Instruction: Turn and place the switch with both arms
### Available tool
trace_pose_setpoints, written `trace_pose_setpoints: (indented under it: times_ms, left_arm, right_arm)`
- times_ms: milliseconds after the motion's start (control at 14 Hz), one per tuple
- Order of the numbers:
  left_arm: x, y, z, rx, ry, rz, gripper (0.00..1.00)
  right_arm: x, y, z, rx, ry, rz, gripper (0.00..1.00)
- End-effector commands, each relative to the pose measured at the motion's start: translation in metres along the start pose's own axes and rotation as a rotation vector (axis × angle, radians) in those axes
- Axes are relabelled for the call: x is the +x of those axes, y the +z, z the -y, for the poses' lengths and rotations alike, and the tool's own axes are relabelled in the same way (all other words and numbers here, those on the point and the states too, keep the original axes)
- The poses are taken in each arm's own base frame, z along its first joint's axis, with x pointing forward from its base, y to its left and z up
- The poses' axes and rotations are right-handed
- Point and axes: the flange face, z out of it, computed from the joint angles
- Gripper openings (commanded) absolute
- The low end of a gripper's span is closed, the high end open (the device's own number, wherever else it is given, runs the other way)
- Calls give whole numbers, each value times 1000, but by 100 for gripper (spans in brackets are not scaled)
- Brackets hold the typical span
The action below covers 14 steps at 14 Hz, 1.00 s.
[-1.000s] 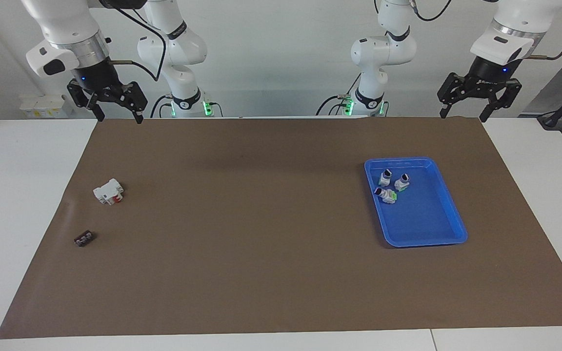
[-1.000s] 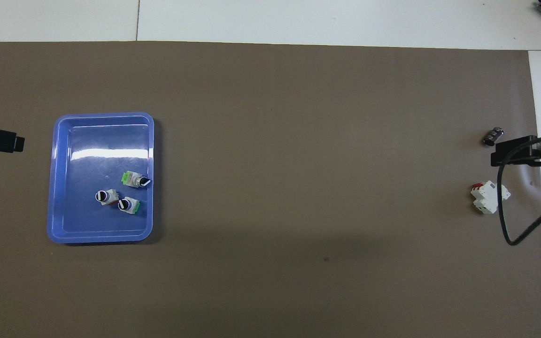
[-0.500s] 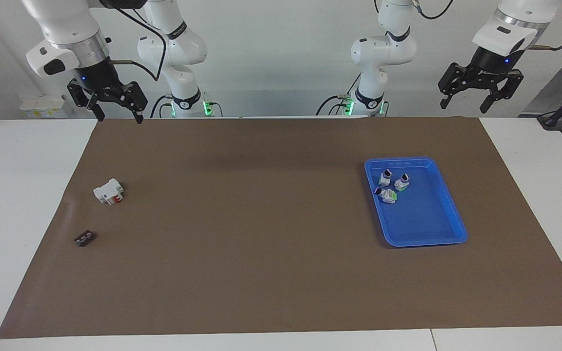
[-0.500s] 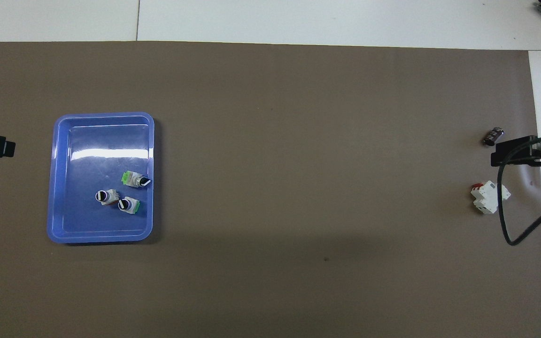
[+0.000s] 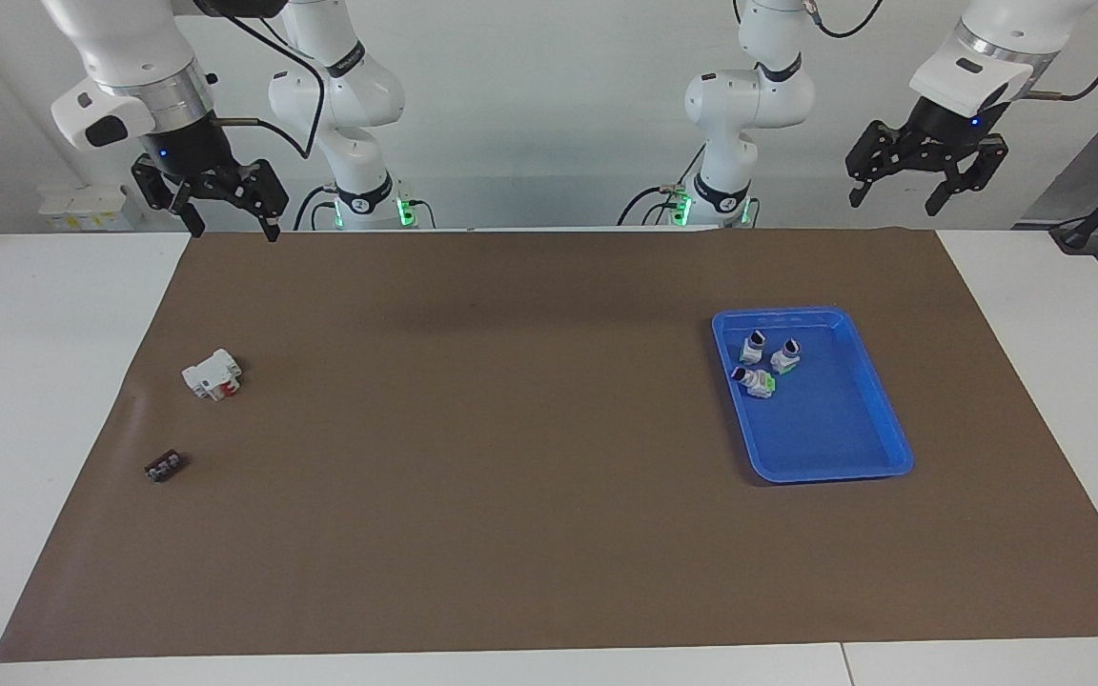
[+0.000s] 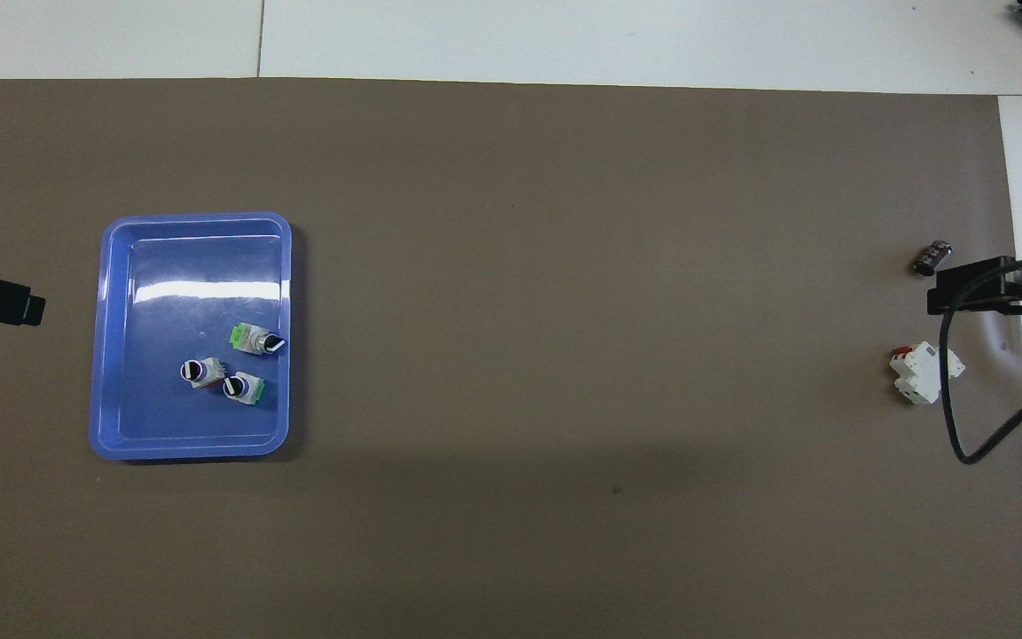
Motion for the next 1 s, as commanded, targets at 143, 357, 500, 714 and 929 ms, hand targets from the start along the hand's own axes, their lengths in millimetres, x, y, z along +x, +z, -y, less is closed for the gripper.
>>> trace_pose_setpoints:
  times_ms: [143, 357, 500, 714, 929]
  left_arm:
    - [5, 0, -3, 12, -3, -9, 100]
    - [8, 6, -4, 12, -1, -7, 100]
    - [10, 15, 0, 14, -8, -7, 100]
    - [12, 35, 2, 12, -10, 7, 100]
    - [3, 51, -4, 9, 0, 36, 100]
  right_arm:
    - [-5, 0, 0, 1, 6, 4, 100]
    - [-5, 0, 0, 1, 6, 4, 100]
    - [-5, 0, 0, 1, 6, 4, 100]
    - [-5, 0, 0, 1, 6, 4, 100]
    - [-5, 0, 0, 1, 6, 4, 100]
